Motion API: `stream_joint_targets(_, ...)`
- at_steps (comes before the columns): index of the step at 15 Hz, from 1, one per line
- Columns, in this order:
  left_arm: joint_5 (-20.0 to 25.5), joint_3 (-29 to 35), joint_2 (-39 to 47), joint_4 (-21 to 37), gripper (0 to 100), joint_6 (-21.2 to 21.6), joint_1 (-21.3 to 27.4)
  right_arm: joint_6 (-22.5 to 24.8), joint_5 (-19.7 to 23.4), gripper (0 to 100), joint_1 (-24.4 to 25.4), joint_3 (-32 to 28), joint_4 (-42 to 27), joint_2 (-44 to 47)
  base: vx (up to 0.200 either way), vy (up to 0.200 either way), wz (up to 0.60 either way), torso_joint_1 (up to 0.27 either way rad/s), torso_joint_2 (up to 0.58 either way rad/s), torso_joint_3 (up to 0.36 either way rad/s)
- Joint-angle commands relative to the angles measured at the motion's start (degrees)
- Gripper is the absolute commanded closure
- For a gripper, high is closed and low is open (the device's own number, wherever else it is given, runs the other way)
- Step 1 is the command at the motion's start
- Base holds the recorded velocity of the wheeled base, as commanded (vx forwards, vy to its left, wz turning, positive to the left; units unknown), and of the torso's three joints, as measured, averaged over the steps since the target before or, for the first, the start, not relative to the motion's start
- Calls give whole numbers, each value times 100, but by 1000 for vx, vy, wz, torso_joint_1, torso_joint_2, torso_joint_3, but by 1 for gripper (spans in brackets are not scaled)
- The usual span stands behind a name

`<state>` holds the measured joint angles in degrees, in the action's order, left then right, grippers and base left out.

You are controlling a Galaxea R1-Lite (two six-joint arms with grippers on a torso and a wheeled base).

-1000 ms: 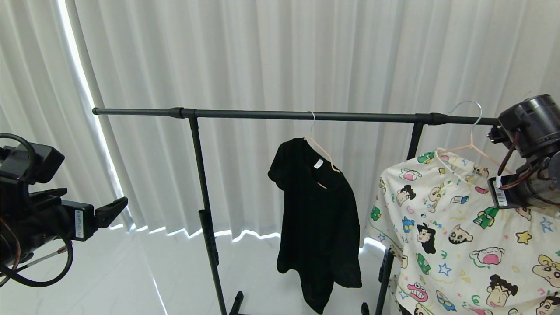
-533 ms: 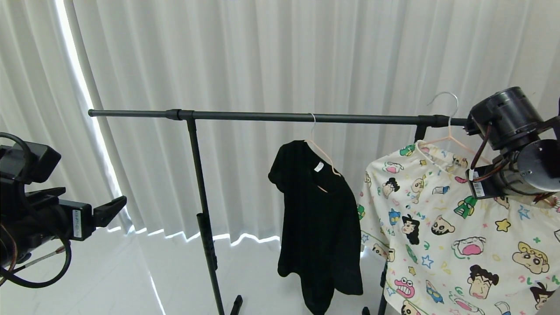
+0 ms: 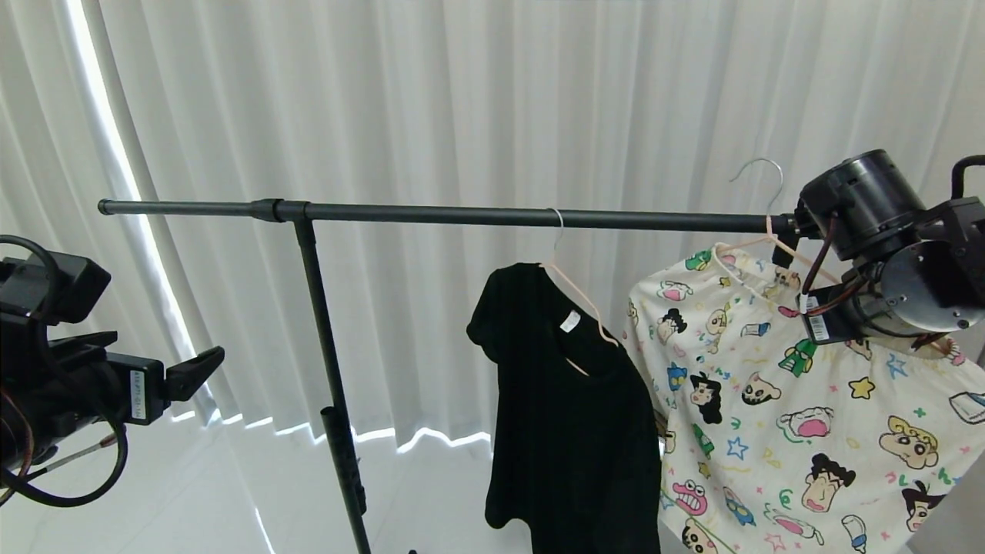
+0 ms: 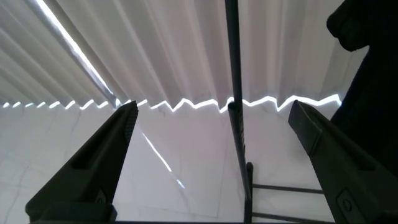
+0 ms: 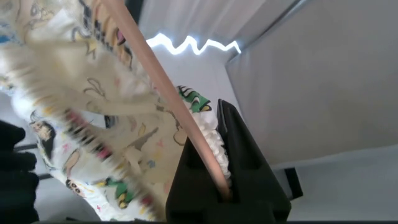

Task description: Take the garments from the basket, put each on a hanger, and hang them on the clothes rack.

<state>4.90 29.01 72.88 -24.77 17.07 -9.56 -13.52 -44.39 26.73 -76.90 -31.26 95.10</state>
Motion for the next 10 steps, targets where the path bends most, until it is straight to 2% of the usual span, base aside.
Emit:
stream_joint_targets(1, 2, -10, -10, -1, 0, -2, 7, -10, 0, 100, 16, -9, -3, 88, 0, 0, 0, 0, 0, 0)
stream_joint_targets(10, 20, -27, -54, -1, 0, -2, 235, -213, -17, 100, -89, -9, 164, 747, 0, 0, 0, 0, 0, 0)
